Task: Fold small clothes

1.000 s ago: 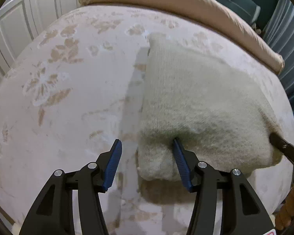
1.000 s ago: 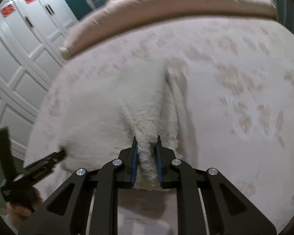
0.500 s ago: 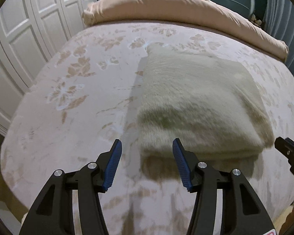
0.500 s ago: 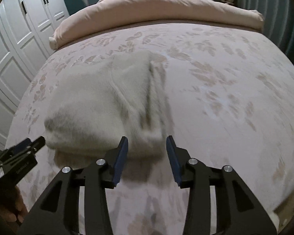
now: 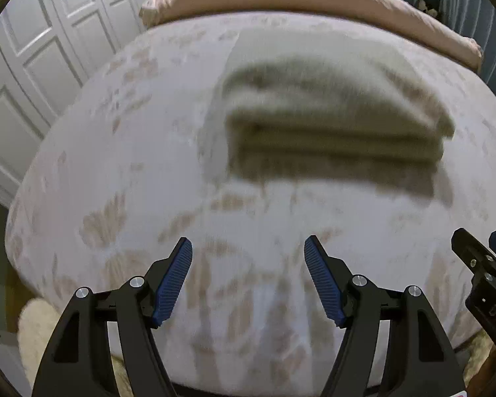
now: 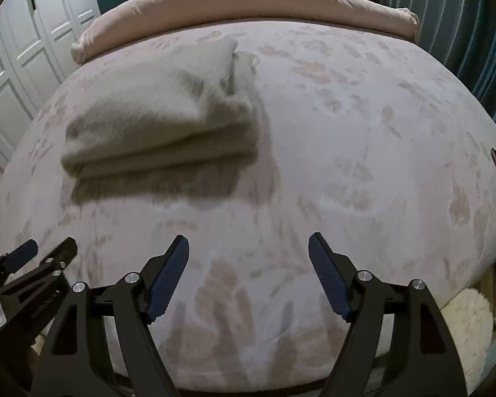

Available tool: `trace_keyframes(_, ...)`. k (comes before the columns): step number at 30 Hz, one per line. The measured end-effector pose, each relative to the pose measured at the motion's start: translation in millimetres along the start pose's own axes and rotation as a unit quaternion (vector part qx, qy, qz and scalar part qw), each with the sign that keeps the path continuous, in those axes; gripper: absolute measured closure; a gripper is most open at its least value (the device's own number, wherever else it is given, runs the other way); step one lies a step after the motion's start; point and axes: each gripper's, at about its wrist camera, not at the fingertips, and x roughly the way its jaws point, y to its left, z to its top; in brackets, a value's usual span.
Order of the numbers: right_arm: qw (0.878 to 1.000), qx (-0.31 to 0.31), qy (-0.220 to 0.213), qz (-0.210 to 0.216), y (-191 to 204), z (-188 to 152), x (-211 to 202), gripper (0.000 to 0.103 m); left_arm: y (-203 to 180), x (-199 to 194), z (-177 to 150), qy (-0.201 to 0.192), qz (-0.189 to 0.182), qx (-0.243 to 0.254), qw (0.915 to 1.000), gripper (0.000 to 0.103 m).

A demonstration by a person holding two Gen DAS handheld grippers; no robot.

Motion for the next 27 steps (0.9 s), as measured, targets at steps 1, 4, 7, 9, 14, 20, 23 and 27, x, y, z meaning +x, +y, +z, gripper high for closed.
trace_keyframes(1,1.0,-0.003,0.003,0.003,2,-6,1,0.03,1,2,-4,0.003,0.0,-0.004,1.0,0.035)
trace_keyframes(4,1.0,-0.011,0.008,0.003,8,-18,4,0.03,5,9,-15,0.012,0.004,-0.01,0.9999,0.035)
trace_keyframes(7,1.0,-0.02,0.01,0.002,13,-27,7,0.03,6,10,-21,0.006,0.004,-0.012,0.9999,0.035)
trace_keyframes(9,1.0,-0.023,0.015,0.002,15,-32,11,0.03,6,10,-22,0.002,0.006,-0.011,0.9999,0.034)
trace_keyframes(14,0.999,-0.034,0.014,-0.012,20,-41,18,0.021,5,13,-27,-0.003,0.015,-0.008,0.9999,0.027)
trace_keyframes(20,0.999,-0.035,0.011,-0.027,22,-46,23,0.01,7,16,-32,-0.018,0.028,-0.008,0.9994,0.016)
trace_keyframes(23,0.999,-0.031,0.007,-0.024,21,-47,26,0.007,8,17,-33,-0.023,0.031,-0.003,0.9993,0.016)
trace_keyframes(27,0.999,-0.033,0.005,-0.023,21,-47,27,0.006,8,18,-33,-0.025,0.034,-0.005,0.9991,0.015)
